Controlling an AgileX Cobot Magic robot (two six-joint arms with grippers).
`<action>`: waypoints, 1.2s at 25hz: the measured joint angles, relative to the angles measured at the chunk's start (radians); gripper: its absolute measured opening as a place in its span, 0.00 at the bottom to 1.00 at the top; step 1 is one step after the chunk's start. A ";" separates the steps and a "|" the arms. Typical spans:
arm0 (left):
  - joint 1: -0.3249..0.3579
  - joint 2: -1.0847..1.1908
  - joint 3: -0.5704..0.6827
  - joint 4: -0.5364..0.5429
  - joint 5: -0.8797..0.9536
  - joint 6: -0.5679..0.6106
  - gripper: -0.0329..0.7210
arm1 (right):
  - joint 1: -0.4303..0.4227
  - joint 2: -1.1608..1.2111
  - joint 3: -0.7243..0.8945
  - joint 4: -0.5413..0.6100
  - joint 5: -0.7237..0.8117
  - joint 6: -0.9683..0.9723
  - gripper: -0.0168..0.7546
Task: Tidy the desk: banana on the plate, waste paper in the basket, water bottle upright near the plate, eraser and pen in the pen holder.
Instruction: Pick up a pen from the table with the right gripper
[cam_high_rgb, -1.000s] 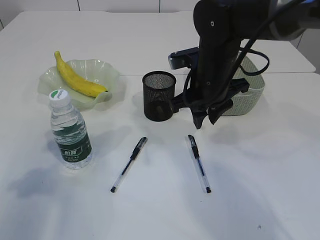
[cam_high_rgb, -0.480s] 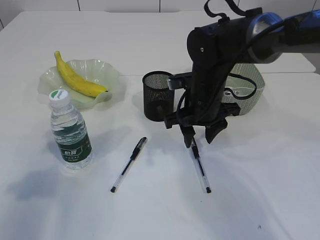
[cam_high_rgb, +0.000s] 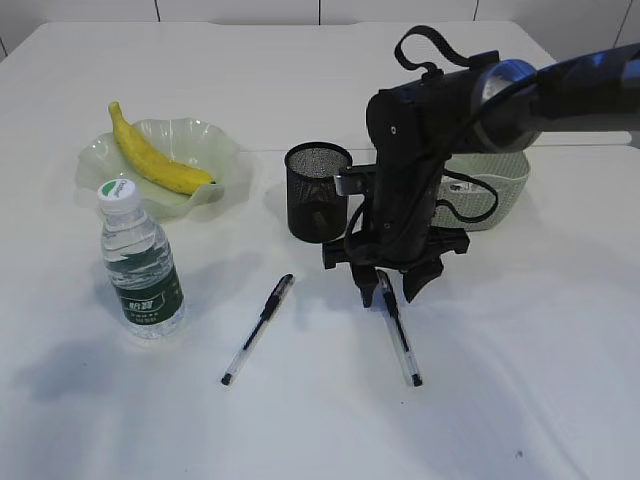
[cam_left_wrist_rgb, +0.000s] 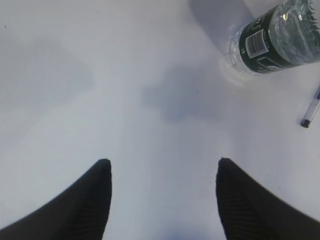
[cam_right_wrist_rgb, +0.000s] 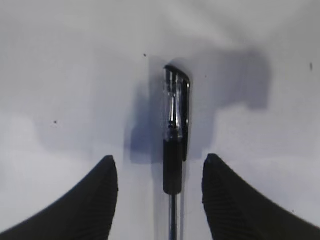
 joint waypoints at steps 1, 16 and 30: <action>0.000 0.000 0.000 0.000 0.000 0.000 0.66 | 0.000 0.002 0.000 0.000 -0.007 0.002 0.55; 0.000 0.000 0.000 0.000 -0.006 0.000 0.66 | -0.044 0.002 0.000 0.002 -0.018 0.029 0.55; 0.000 0.000 0.000 0.000 -0.008 0.000 0.66 | -0.044 0.019 -0.014 0.033 0.051 0.006 0.55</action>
